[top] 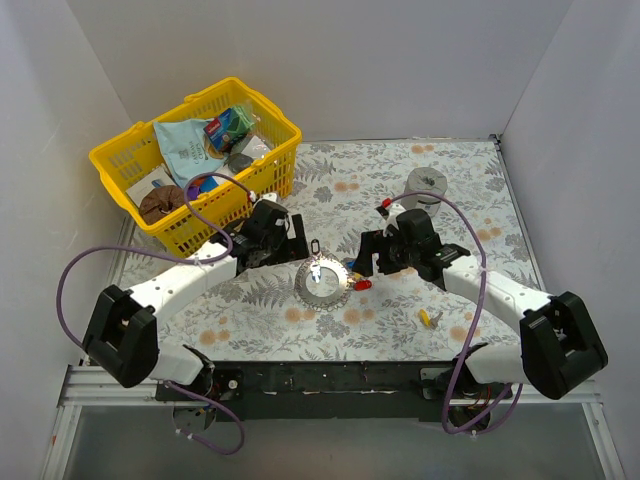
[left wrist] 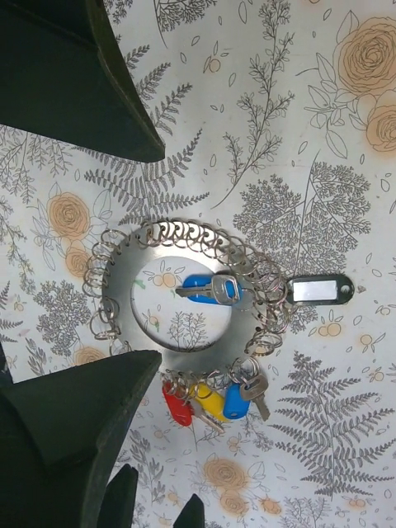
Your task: Put the keys on the keyring
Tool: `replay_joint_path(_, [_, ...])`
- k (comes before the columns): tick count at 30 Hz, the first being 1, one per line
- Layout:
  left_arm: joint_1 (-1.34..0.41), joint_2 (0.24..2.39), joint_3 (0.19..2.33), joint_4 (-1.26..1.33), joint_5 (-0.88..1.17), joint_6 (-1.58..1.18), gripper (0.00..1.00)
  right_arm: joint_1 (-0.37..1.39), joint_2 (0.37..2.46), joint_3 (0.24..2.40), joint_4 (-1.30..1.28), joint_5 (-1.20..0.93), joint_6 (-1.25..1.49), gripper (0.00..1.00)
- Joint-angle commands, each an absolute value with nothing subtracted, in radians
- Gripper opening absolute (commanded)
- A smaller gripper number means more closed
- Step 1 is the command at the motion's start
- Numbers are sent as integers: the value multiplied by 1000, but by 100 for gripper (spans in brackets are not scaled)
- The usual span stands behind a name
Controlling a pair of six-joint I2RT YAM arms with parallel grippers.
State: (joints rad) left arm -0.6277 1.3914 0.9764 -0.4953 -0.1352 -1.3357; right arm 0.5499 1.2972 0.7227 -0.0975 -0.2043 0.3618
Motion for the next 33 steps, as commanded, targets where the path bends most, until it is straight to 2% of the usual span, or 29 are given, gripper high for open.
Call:
replay_joint_path(1, [-626,1290,939,-477,-109,-1331,98,546,1267,732,-49,-233,354,87])
replay_joint_path(7, [-627,1247,867,-423,-60,-1307,98,546,1272,732,-74,-218,353,90])
replay_joint_path(13, [-626,1340,885,-425,-52,-1270,98,549,1336,755,-86,-221,351,91])
replay_joint_path(23, [-626,1532,949,-431,41,-1264,98,571,1486,831,-80,-244,350,78])
replay_joint_path(33, [-626,1585,948,-416,83,-1276,98,591,1611,922,-137,-259,350,65])
